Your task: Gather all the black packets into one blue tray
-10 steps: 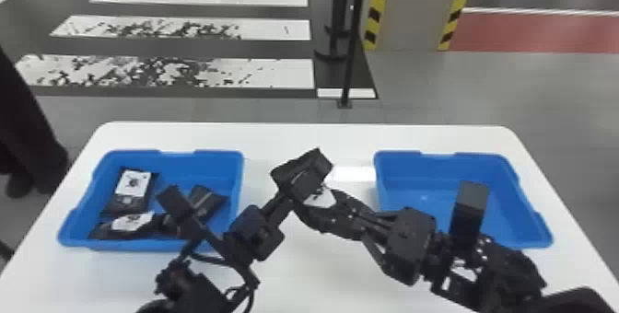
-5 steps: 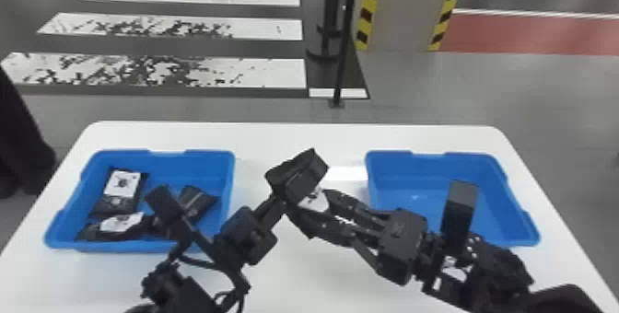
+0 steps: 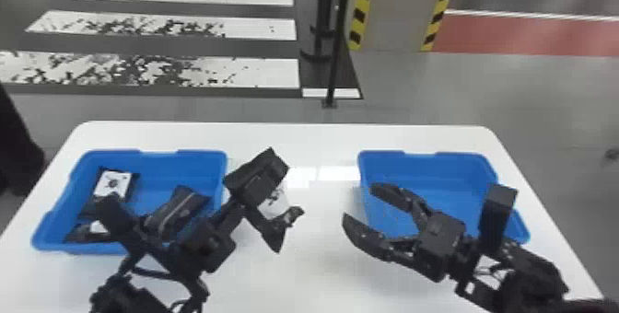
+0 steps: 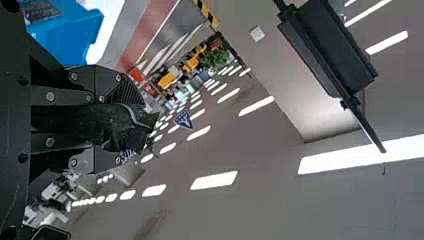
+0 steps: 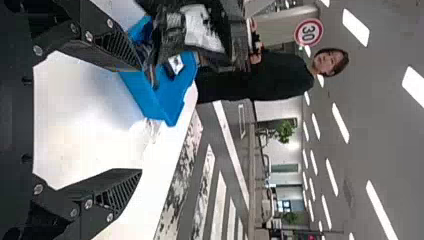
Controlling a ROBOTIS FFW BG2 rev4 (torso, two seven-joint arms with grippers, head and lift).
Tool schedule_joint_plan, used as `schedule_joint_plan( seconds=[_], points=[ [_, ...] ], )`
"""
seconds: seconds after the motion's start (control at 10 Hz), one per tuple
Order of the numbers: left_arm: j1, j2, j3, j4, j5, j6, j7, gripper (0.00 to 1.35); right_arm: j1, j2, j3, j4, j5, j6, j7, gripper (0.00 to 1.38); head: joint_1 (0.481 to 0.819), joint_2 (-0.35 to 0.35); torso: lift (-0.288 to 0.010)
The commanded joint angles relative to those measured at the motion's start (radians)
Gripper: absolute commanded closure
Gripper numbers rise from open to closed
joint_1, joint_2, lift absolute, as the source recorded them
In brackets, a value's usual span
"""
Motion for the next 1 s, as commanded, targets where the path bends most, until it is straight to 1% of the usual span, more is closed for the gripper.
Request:
schedule_joint_plan(
  seconds=[0.0, 0.2, 0.3, 0.4, 0.6, 0.7, 0.8, 0.9],
  points=[
    [0.046, 0.005, 0.068, -0.053, -0.072, 0.001, -0.003, 1.21, -0.015, 0.001, -0.077, 0.029, 0.004, 0.000, -0.005, 0.15, 0.695, -0.100, -0.110],
    [0.112, 0.003, 0.200, -0.117, -0.205, 0.019, -0.009, 1.21, -0.050, 0.001, -0.139, 0.078, 0.000, -0.012, -0.014, 0.15, 0.695, -0.116, -0.110],
    [0.132, 0.002, 0.273, -0.139, -0.267, 0.031, -0.013, 1.21, -0.064, 0.001, -0.159, 0.110, -0.008, -0.020, -0.014, 0.15, 0.695, -0.113, -0.110],
    [0.144, -0.001, 0.337, -0.161, -0.327, 0.036, -0.014, 1.21, -0.069, 0.001, -0.167, 0.118, -0.014, -0.022, -0.016, 0.15, 0.695, -0.095, -0.110],
    [0.127, -0.018, 0.469, -0.174, -0.469, 0.036, -0.014, 1.21, -0.074, 0.001, -0.165, 0.132, -0.030, -0.022, -0.014, 0.15, 0.695, -0.025, -0.110],
    [0.105, -0.017, 0.519, -0.174, -0.528, 0.048, -0.013, 1.21, -0.074, 0.003, -0.165, 0.135, -0.030, -0.022, -0.014, 0.15, 0.695, 0.021, -0.110],
    [0.085, -0.006, 0.541, -0.154, -0.568, 0.051, -0.002, 1.21, -0.074, 0.003, -0.165, 0.135, -0.032, -0.022, -0.014, 0.15, 0.695, 0.046, -0.110],
    [0.048, 0.002, 0.546, -0.105, -0.594, 0.041, 0.004, 1.21, -0.072, 0.003, -0.165, 0.135, -0.034, -0.022, -0.014, 0.15, 0.695, 0.080, -0.110]
  ],
)
